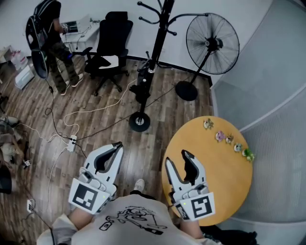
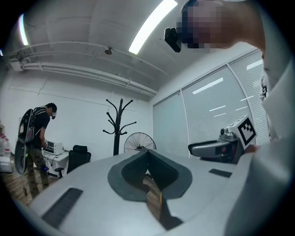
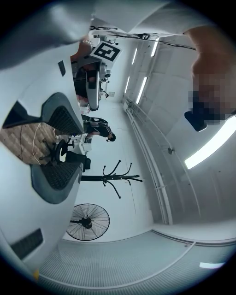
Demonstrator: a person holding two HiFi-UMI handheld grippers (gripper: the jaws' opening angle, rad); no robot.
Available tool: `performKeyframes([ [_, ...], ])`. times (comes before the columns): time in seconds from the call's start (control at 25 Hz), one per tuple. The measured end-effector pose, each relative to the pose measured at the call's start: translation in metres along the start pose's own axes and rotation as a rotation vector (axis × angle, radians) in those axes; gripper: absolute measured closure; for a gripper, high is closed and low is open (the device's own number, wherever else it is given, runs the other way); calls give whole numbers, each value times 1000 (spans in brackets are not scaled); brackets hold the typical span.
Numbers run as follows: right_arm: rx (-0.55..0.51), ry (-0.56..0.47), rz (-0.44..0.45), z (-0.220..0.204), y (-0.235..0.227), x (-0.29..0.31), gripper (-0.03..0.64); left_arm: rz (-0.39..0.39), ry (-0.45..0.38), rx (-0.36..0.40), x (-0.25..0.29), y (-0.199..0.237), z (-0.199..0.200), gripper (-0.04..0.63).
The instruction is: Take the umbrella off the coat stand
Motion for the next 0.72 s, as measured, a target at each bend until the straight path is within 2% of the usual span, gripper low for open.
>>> performKeyframes([
  [0.28, 2, 2, 16, -3, -36, 16, 407, 9, -2, 3, 39, -2, -3, 588],
  [0.72, 25, 6, 38, -9, -72, 27, 413, 41, 14, 7, 69, -8, -8, 588],
])
Point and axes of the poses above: the fingertips, and each gripper's own axes: x forward along the fingers, y to its left, z out of its top, the point moved 2 cm from there along -x, backward along the fingers, and after that the axes turned 2 degrees about -y, right-handed, at the moved point
